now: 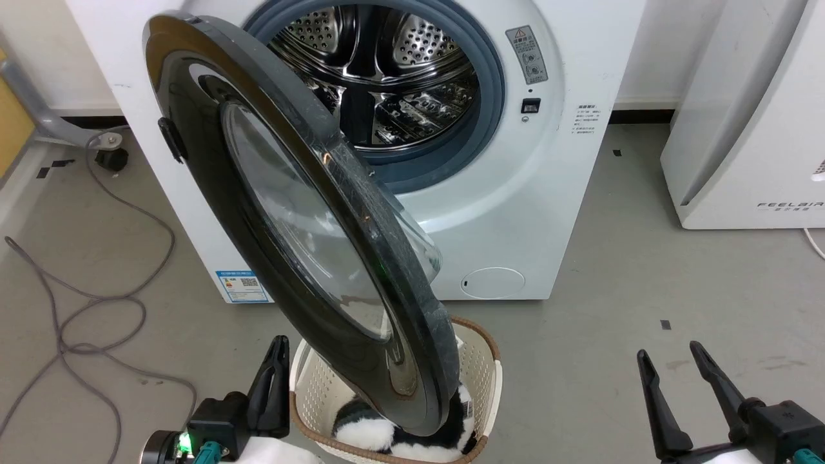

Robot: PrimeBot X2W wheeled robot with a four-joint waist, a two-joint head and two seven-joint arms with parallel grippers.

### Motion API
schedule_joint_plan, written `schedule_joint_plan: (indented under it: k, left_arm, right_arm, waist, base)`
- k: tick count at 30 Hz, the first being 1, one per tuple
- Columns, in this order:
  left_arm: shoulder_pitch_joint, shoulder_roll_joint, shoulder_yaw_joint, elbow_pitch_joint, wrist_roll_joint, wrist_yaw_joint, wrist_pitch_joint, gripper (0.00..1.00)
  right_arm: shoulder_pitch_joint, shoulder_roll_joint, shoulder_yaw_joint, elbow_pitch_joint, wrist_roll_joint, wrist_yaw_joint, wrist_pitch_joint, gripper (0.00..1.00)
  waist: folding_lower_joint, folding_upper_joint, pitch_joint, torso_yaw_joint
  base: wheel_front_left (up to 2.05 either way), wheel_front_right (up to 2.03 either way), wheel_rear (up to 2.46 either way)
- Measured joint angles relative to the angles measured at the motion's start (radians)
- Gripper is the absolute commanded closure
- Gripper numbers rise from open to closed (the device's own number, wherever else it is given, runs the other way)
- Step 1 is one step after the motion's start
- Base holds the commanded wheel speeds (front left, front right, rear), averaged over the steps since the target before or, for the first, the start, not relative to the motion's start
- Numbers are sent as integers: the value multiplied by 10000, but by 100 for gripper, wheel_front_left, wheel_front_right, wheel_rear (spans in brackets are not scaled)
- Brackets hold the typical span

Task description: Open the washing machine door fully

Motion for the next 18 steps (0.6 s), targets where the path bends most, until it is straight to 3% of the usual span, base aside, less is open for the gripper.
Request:
schedule_joint_plan:
  k: [7, 18]
  left_arm:
    - [-5, -31, 12, -316, -84, 113, 0, 100]
    - [-909, -79, -136, -3173, 19, 339, 2, 100]
  right_arm:
    - [-1, 2, -15, 29, 174, 0, 58, 0]
    - [-4, 4, -56, 52, 192, 0, 73, 0]
  waist:
    - [0, 0, 20, 5]
    - [1, 0, 72, 71]
  base:
    - [0, 0, 0]
    - [0, 0, 0]
